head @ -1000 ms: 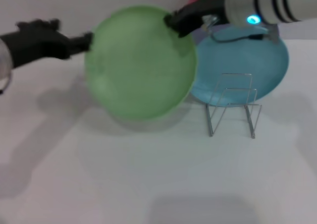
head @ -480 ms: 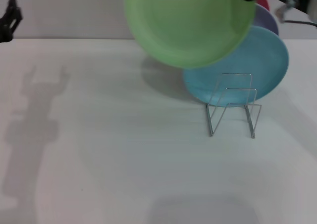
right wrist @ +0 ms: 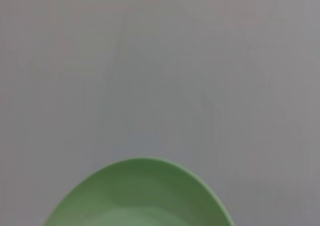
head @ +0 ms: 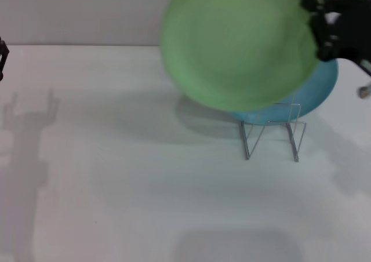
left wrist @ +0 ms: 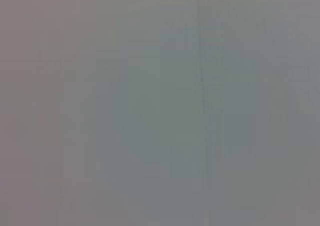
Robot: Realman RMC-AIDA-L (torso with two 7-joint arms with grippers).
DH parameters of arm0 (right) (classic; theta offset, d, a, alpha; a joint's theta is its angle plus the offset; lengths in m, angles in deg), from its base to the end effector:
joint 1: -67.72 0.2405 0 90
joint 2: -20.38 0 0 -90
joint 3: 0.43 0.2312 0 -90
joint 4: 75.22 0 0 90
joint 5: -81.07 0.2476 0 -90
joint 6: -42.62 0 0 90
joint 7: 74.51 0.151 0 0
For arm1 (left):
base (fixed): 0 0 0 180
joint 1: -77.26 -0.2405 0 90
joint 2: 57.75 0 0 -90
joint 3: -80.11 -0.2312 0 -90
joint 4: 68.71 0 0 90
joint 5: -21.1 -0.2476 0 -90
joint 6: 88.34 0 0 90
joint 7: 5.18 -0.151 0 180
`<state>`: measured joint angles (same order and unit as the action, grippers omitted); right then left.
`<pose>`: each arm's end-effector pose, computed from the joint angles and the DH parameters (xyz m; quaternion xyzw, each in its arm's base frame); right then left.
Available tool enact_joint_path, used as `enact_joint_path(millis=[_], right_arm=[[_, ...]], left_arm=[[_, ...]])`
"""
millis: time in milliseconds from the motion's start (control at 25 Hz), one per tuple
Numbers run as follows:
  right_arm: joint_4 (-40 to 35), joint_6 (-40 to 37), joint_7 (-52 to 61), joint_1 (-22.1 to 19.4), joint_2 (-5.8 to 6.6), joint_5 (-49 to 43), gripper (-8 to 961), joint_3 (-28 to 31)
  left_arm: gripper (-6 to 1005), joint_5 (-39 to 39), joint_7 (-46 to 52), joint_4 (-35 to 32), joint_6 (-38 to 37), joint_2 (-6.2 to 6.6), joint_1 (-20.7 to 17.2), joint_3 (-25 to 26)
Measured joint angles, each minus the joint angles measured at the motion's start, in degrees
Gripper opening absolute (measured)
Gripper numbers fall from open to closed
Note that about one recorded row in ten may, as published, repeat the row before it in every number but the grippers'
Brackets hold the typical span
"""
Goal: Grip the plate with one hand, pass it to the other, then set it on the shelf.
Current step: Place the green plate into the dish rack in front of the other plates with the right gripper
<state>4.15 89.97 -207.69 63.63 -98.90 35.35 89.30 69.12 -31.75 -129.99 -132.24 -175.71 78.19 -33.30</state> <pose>0.1769 0.3461 0.0623 -0.7981 0.0378 0.3580 0.4832 -0.2645 0.3530 0.0222 -0.6108 -0.2319 -0.2736 0.7059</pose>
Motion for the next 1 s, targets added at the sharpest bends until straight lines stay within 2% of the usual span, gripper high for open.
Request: enact_joint_path(millis=[40,80,120,160,200,280,360,400,600,840,1000], right_arm=[[-2.95,4.24,-2.74,0.27,0.00,3.38,39,1.41],[-2.95,4.24,-2.74,0.27,0.00,3.38,39,1.41],[-6.91,9.47,-4.22,0.83,0.02,5.83,39,4.05],[-6.91,9.47,-4.22,0.83,0.02,5.83,39,4.05],[-10.33,14.24,-4.32,1.57,0.02,5.83,39,7.24],[-11.90,16.62,-4.41,2.06,0.05,5.21,39,8.84],[-15.08,20.94,-4.46,3.30,0.15,3.17,39,12.21],[-18.17,24.66,-4.62,4.74,0.16,1.18,39,15.81],[-21.93,29.37,-8.73,6.10,0.19,-2.44,40,19.87],[-22.35,30.35,-10.86,7.22,0.22,-6.43,40,22.09],[-23.16,30.52,-16.28,7.89,0.12,-6.77,40,22.80]], left_arm=[[798,-0.35,0.44,0.43,-0.16,0.00,0.01,-0.04],[798,-0.35,0.44,0.43,-0.16,0.00,0.01,-0.04],[798,-1.18,1.31,1.16,-0.33,-0.02,0.03,-0.09],[798,-1.18,1.31,1.16,-0.33,-0.02,0.03,-0.09],[798,-2.49,2.58,2.04,-0.51,-0.07,0.11,-0.11],[798,-3.03,3.18,2.48,-0.59,-0.09,0.25,-0.12],[798,-3.79,4.24,3.51,-0.67,-0.13,0.76,-0.13],[798,-4.23,5.10,4.81,-0.79,-0.20,1.62,-0.17],[798,-4.31,5.39,6.05,-0.89,-0.23,2.35,-0.80],[798,-4.34,5.41,7.37,-0.99,-0.27,2.94,-2.02],[798,-4.35,5.43,9.17,-1.19,-0.30,3.98,-3.37]])
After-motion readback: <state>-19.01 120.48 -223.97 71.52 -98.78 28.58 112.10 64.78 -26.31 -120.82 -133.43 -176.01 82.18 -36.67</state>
